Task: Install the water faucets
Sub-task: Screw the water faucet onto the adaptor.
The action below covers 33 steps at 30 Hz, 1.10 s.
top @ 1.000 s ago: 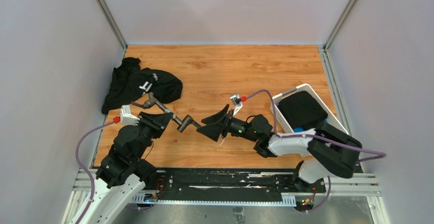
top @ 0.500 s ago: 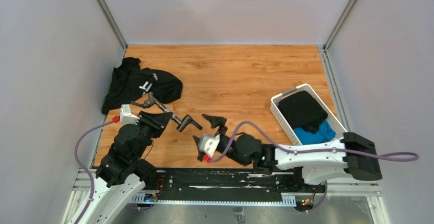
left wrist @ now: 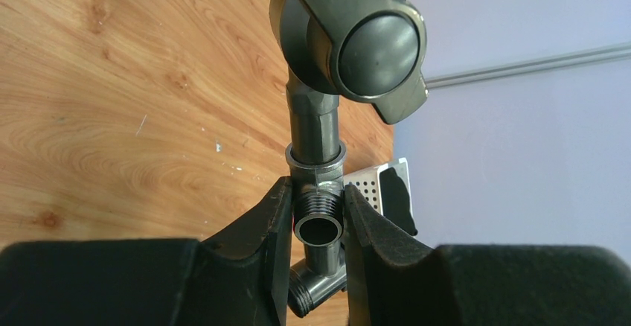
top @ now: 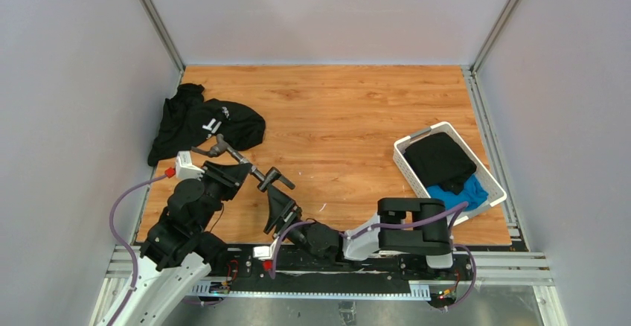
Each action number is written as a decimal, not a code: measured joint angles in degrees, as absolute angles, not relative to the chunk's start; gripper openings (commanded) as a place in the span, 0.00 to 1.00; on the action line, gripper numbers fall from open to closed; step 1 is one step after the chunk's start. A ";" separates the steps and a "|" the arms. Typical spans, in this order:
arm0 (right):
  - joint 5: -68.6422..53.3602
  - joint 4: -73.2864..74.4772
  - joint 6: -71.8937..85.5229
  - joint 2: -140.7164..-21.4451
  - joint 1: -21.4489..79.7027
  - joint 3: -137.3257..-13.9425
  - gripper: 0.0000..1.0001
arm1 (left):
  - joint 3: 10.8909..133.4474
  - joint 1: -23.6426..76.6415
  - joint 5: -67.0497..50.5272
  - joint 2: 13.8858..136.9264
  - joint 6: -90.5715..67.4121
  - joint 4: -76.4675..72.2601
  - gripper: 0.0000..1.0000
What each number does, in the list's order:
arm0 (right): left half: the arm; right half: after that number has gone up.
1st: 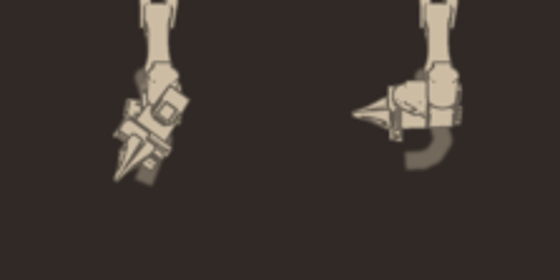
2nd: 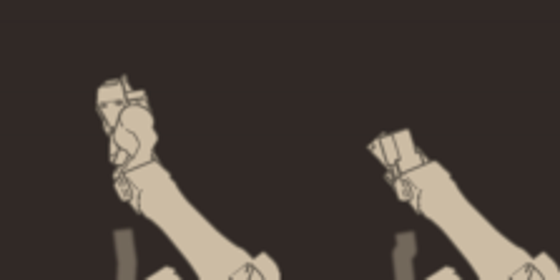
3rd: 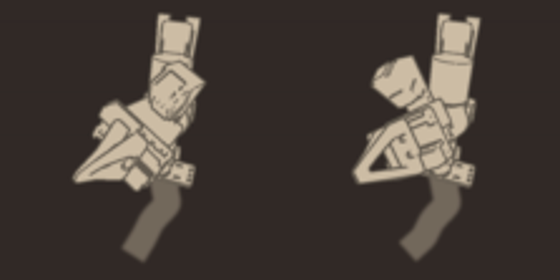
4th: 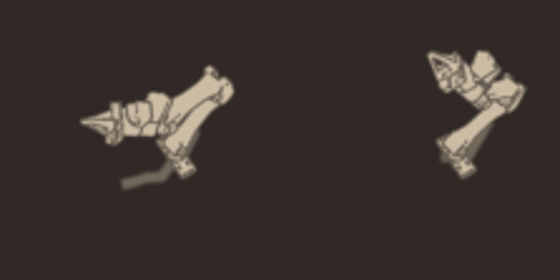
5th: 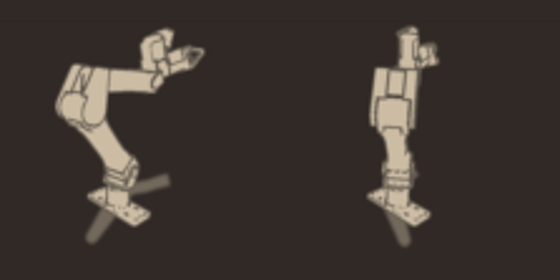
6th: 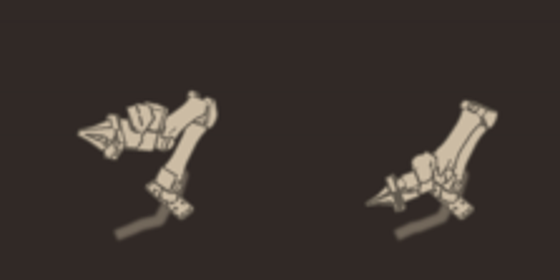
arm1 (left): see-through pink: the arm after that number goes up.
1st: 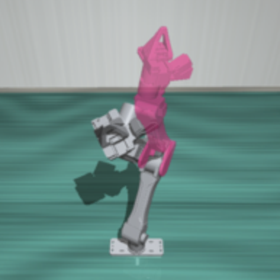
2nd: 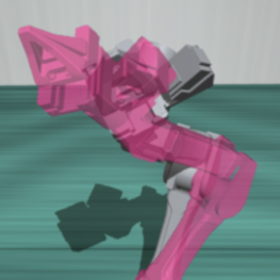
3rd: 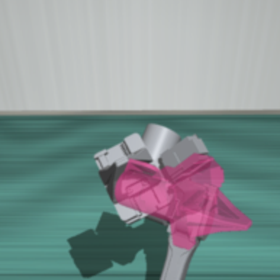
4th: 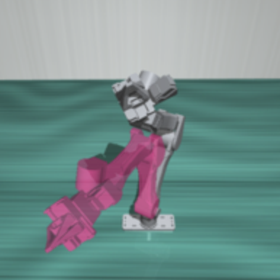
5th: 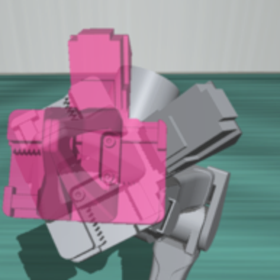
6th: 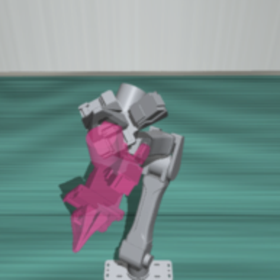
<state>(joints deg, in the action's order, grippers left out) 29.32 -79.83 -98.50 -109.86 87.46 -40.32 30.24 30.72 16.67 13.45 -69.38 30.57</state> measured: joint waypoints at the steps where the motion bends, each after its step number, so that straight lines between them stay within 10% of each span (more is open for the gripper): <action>1: 29.87 -80.64 -99.46 -110.30 87.44 -40.75 0.90 | 30.24 30.72 16.64 13.47 -69.38 30.57 0.00; 7: 31.18 -85.30 -103.24 -111.22 86.80 -45.32 0.87 | 30.24 30.72 16.64 13.39 -69.38 30.57 0.00; 24: 33.17 -86.26 -97.69 -113.73 84.60 -48.07 0.19 | 30.24 30.72 16.71 12.34 -69.41 31.20 0.00; 27: 33.34 -79.18 -89.10 -109.51 84.86 -47.86 0.01 | 30.24 30.72 16.51 12.34 -69.49 30.79 0.00; 33: 24.80 -45.43 -55.09 -88.51 82.37 -48.34 0.00 | 30.33 31.00 13.47 12.03 -71.88 26.44 0.00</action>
